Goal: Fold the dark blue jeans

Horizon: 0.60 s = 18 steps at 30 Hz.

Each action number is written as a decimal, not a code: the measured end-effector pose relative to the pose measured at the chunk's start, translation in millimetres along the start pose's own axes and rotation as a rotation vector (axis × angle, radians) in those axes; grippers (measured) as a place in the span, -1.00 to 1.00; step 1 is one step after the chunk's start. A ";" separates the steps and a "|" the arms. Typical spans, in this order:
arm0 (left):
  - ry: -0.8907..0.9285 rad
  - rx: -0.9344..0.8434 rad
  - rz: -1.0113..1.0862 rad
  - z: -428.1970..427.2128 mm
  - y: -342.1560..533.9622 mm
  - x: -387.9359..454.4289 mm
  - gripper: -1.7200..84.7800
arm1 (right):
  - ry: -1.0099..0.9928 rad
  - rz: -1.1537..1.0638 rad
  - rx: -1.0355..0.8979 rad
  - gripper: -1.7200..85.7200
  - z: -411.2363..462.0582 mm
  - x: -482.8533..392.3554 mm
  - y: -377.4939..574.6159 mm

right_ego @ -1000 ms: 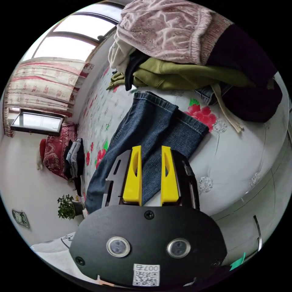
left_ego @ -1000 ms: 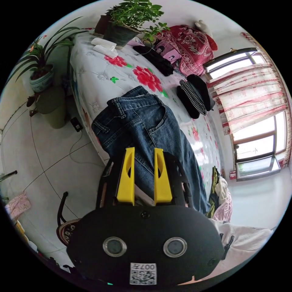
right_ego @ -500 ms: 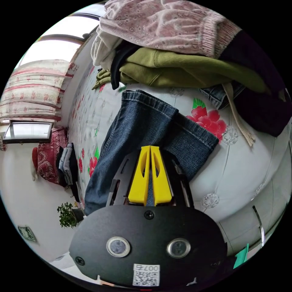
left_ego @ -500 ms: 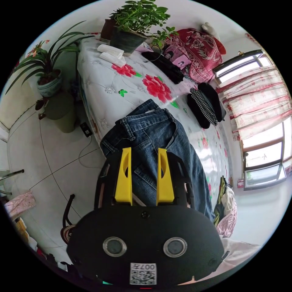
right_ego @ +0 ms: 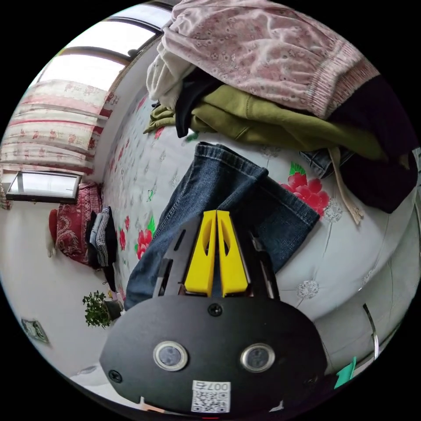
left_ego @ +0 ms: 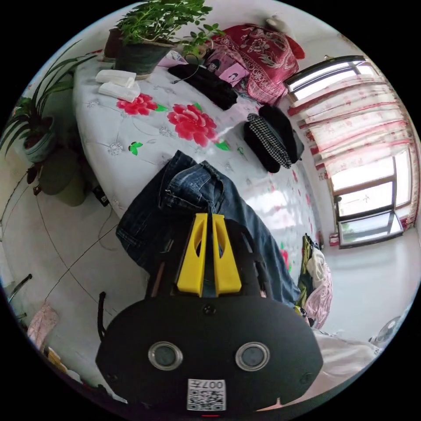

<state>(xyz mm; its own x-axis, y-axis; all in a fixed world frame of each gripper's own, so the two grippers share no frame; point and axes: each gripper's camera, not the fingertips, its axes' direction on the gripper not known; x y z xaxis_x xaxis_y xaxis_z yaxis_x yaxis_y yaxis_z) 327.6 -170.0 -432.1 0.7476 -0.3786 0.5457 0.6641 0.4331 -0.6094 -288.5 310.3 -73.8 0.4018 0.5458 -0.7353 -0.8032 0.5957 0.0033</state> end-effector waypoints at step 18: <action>-0.133 -0.135 -0.153 -11.4 102.7 -87.3 -0.97 | 0.023 -0.003 0.038 -0.96 -46.7 84.6 63.5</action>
<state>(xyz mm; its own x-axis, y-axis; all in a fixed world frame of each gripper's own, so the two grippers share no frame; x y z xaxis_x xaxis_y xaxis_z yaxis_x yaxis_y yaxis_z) 330.6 -101.8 -548.9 0.6366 -0.3163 0.7033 0.7712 0.2618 -0.5803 -326.0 366.9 -167.4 0.3934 0.5302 -0.7510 -0.7843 0.6198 0.0268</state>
